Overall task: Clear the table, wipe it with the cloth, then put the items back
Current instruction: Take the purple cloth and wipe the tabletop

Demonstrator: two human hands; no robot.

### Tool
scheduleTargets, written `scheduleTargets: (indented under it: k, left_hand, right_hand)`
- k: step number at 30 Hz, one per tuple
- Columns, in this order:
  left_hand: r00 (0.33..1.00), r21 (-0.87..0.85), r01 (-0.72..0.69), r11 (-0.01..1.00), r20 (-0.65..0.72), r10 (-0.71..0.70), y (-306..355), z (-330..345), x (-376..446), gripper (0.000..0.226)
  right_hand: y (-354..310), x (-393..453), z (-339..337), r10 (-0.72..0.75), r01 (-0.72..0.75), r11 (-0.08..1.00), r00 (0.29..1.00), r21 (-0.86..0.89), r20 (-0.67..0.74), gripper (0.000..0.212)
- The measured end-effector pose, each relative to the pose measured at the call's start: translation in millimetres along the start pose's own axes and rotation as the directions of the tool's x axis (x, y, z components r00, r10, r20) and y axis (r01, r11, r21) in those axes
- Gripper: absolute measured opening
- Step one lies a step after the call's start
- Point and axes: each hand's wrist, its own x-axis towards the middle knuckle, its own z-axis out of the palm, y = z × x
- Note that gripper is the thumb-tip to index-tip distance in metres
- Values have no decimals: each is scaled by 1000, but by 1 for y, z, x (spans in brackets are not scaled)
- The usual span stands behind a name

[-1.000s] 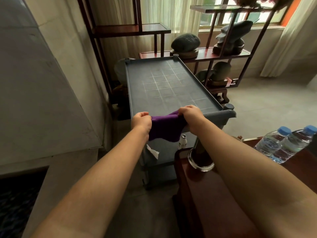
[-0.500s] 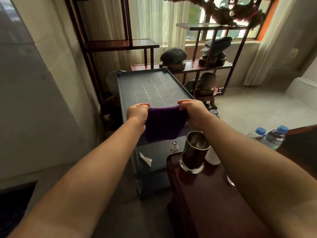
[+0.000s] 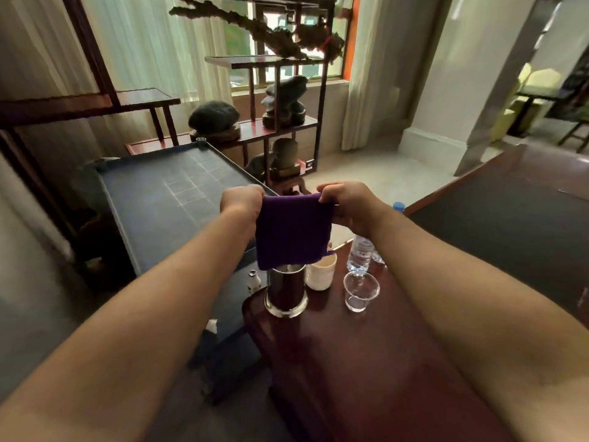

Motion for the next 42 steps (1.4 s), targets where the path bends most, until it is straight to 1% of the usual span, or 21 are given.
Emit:
scheduleTargets:
  k: [3,5,7,8,9,10,14,17,20,22,24,26,28,30,31,33,35,36,38,40,42]
  left_hand:
    - [999,30,6,1000,41,-7,-1,36,-5,12]
    - [992,53,-4,999,129,-2,-2,60,-12,14]
    - [977,115,-32,993,212,7,-6,82,-18,25]
    - [968,157,-60,986,248,20,-9,93,-22,24]
    - [955,209,-100,973,296,35,-12,104,-28,16]
    - [935,254,-149,956,350,53,-16,114,-35,6]
    - [830,369,-326,870,553,76,-40,152,-63,20]
    - [734,428,-490,760,673,94,-60,173,-87,24]
    - [644,404,-592,697,757,109,-77,192,-116,22]
    - [598,383,-618,686,796,94,-86,202,-136,13]
    - [549,359,-627,692,833,66,-96,212,-152,3]
    - [505,335,-613,716,863,29,-107,219,-168,14]
    - [461,296,-576,762,887,4,-114,225,-185,13]
    - [415,276,-504,819,908,-51,-120,228,-203,11]
    - [395,278,-439,855,914,-94,-122,228,-212,10]
    - [363,295,-284,913,914,-182,-131,228,-226,11]
    - [301,331,-101,938,909,-288,-142,225,-236,12]
    - [262,351,-18,936,905,-334,-147,224,-241,10]
    - [223,406,70,911,884,-411,-157,222,-247,10]
    - [195,479,99,872,850,-489,-165,223,-249,13]
    - [147,543,113,832,819,-555,-175,225,-249,16]
  right_hand:
    - [9,-11,-29,14,-15,1000,991,-2,-132,39]
    - [15,-22,-49,38,-40,999,973,-6,-226,29]
    - [22,-35,-68,62,-65,998,951,-2,-304,24]
    - [27,-42,-76,71,-70,997,938,13,-340,26]
    - [31,-51,-84,81,-75,997,923,31,-375,24]
    - [37,-59,-92,93,-80,996,908,49,-408,18]
    - [63,-100,-124,109,-108,994,861,32,-498,37]
    - [82,-136,-147,149,-201,979,816,-32,-558,50]
    - [100,-171,-169,148,-281,952,773,-123,-617,41]
    - [110,-197,-181,135,-326,928,741,-178,-658,27]
    - [120,-222,-192,128,-345,921,707,-182,-696,19]
    - [129,-245,-200,126,-340,927,680,-158,-722,12]
    - [136,-265,-204,119,-325,935,665,-142,-738,4]
    - [139,-282,-205,108,-289,950,654,-115,-748,4]
    - [141,-290,-205,106,-251,964,657,-84,-747,5]
    - [148,-304,-209,160,-173,983,671,57,-724,8]
    - [158,-318,-211,292,-117,945,719,305,-630,5]
    - [166,-324,-214,328,-84,906,761,415,-561,7]
    - [185,-333,-219,347,-41,837,811,546,-471,18]
    - [203,-340,-219,382,-48,783,825,620,-418,31]
    - [222,-346,-217,415,-56,737,824,673,-386,36]
